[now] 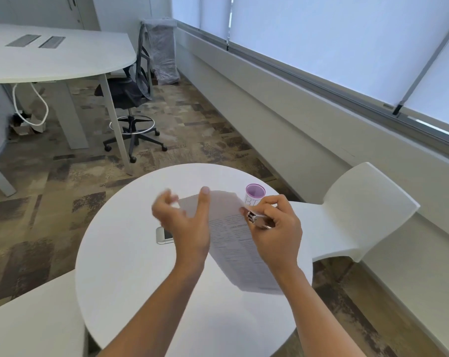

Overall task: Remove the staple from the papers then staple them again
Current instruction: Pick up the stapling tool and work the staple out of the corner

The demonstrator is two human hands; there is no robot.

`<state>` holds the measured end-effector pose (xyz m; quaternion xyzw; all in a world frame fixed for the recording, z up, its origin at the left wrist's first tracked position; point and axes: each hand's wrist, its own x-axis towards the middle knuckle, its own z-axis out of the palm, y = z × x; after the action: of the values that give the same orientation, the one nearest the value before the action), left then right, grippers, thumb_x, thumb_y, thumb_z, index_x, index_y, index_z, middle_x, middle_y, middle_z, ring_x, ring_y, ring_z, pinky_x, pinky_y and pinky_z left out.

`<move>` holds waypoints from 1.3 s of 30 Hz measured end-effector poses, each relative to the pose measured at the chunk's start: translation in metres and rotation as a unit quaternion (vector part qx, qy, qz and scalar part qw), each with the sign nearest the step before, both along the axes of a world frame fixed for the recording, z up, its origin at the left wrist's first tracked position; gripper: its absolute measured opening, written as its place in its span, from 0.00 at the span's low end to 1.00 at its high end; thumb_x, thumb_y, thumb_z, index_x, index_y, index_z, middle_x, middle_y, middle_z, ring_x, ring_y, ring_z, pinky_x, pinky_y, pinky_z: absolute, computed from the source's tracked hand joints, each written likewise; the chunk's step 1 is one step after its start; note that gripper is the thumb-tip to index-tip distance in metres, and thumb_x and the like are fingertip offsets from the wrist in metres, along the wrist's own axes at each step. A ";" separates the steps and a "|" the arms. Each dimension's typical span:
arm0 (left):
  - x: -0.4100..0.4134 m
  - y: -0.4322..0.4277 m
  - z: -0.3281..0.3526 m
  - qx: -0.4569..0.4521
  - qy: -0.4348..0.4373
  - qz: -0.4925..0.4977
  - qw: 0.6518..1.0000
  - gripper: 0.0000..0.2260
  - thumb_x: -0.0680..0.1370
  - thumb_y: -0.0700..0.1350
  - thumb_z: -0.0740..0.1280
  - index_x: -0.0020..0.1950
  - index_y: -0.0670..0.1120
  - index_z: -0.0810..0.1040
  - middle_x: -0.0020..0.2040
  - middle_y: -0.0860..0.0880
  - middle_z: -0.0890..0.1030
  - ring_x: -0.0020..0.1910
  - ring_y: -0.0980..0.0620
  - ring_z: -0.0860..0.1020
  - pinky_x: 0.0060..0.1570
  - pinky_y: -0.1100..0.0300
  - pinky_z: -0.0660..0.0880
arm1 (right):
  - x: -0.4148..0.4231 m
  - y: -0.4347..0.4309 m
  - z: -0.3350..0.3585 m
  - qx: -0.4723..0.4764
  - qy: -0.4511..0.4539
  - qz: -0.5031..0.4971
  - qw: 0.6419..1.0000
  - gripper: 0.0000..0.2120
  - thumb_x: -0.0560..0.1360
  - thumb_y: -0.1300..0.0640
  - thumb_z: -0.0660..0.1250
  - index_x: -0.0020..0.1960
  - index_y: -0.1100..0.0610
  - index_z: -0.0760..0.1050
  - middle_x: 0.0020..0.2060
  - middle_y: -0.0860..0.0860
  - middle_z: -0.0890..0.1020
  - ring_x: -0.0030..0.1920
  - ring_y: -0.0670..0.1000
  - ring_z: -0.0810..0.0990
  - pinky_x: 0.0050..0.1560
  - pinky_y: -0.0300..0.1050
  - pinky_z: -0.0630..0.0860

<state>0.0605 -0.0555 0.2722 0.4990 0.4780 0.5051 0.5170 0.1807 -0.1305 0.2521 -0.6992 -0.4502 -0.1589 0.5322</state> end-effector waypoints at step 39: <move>0.001 -0.002 0.010 -0.133 -0.121 -0.209 0.961 0.09 0.77 0.48 0.69 0.48 0.44 0.85 0.44 0.47 0.87 0.41 0.52 0.84 0.39 0.64 0.80 | -0.022 -0.008 0.004 -0.046 0.055 0.040 0.997 0.15 0.76 0.64 0.66 0.55 0.45 0.76 0.48 0.29 0.74 0.53 0.37 0.70 0.50 0.48 0.74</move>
<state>0.0616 -0.0576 0.2822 0.4499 0.3598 0.3744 0.7267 0.1587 -0.1380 0.2558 -0.7122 -0.4547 -0.0783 0.5290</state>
